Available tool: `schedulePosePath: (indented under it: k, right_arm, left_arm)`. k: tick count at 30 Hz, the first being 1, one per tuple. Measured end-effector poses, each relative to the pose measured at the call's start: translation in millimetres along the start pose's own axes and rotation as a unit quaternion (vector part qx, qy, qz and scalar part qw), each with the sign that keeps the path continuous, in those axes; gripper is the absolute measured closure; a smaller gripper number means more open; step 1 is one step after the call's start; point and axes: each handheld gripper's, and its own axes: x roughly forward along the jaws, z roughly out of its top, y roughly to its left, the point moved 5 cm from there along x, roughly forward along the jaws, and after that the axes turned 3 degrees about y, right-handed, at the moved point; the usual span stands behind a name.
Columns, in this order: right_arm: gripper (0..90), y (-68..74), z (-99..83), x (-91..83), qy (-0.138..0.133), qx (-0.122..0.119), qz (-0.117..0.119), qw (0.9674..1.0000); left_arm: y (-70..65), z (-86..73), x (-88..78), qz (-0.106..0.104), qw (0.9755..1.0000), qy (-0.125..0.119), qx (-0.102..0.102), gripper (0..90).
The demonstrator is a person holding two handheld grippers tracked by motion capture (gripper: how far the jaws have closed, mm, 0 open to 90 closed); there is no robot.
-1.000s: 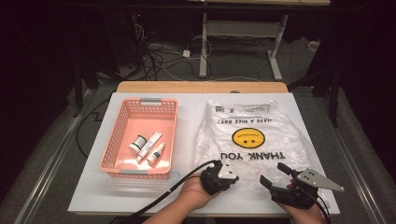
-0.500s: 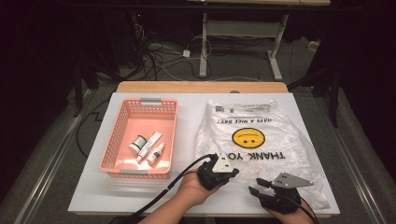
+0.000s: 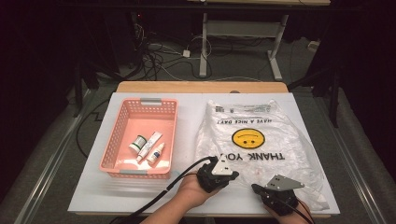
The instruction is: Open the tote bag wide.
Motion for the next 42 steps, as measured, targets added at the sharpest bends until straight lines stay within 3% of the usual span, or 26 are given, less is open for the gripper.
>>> schedulePosePath:
  k: [1,2,5,6,8,11,13,20,25,31,32,34,35,38,42]
  right_arm:
    - [90.0,0.0,0.0,0.0,0.000,0.000,0.000,1.0000]
    - [90.0,-2.4,5.1,-7.7,-0.025,0.016,0.005,0.9995]
    - [90.0,-6.1,12.8,-19.4,-0.058,0.028,0.006,0.9979]
    - [90.0,-6.6,15.0,-22.2,-0.066,0.029,0.006,0.9974]
    - [90.0,-6.7,19.1,-26.7,-0.076,0.028,0.005,0.9967]
    - [90.0,-5.7,23.3,-29.4,-0.085,0.026,0.005,0.9961]
    - [90.0,-3.1,29.8,-32.2,-0.094,0.015,0.005,0.9955]
    - [90.0,-1.2,35.4,-37.0,-0.108,0.012,0.006,0.9941]
    - [90.0,-5.4,34.4,-41.0,-0.113,0.021,0.002,0.9934]
    - [90.0,-10.9,33.9,-43.0,-0.117,0.028,-0.006,0.9927]
    - [90.0,-11.8,34.2,-43.1,-0.119,0.029,-0.005,0.9925]
    - [90.0,-11.8,34.6,-43.2,-0.119,0.029,-0.004,0.9924]
    - [90.0,-11.1,35.4,-43.0,-0.120,0.029,-0.004,0.9924]
    - [90.0,-9.9,35.4,-42.2,-0.118,0.027,-0.003,0.9926]
    - [90.0,-9.3,34.6,-41.7,-0.117,0.030,-0.002,0.9927]
  left_arm:
    - [0.0,0.0,0.0,0.000,1.0000,0.000,0.000,80.6]
    - [-0.1,0.9,-0.1,-0.005,1.0000,-0.005,-0.002,78.1]
    - [-1.0,4.2,0.0,0.003,0.9998,-0.019,0.005,62.4]
    - [-1.0,4.2,0.0,0.003,0.9998,-0.019,0.005,55.7]
    - [-1.0,5.9,-0.3,0.008,0.9997,-0.018,0.011,51.5]
    - [-1.2,9.6,0.2,0.025,0.9994,-0.013,0.020,36.9]
    - [-1.8,13.8,0.4,0.042,0.9985,-0.003,0.035,33.8]
    - [-2.3,19.4,0.7,0.037,0.9984,0.006,0.041,36.0]
    - [-7.2,9.5,-3.6,0.043,0.9980,0.012,0.046,35.3]
    - [-10.8,-12.4,-19.2,0.068,0.9965,0.022,0.044,35.0]
    - [-10.9,-19.4,-23.2,0.073,0.9956,0.028,0.051,41.3]
    - [-10.4,-22.2,-24.0,0.080,0.9947,0.033,0.055,44.3]
    - [-9.5,-24.3,-25.1,0.082,0.9942,0.039,0.057,53.9]
    - [-3.4,-23.4,-31.2,0.079,0.9956,0.025,0.043,66.8]
    - [1.6,-20.1,-33.2,0.081,0.9959,0.025,0.034,87.7]
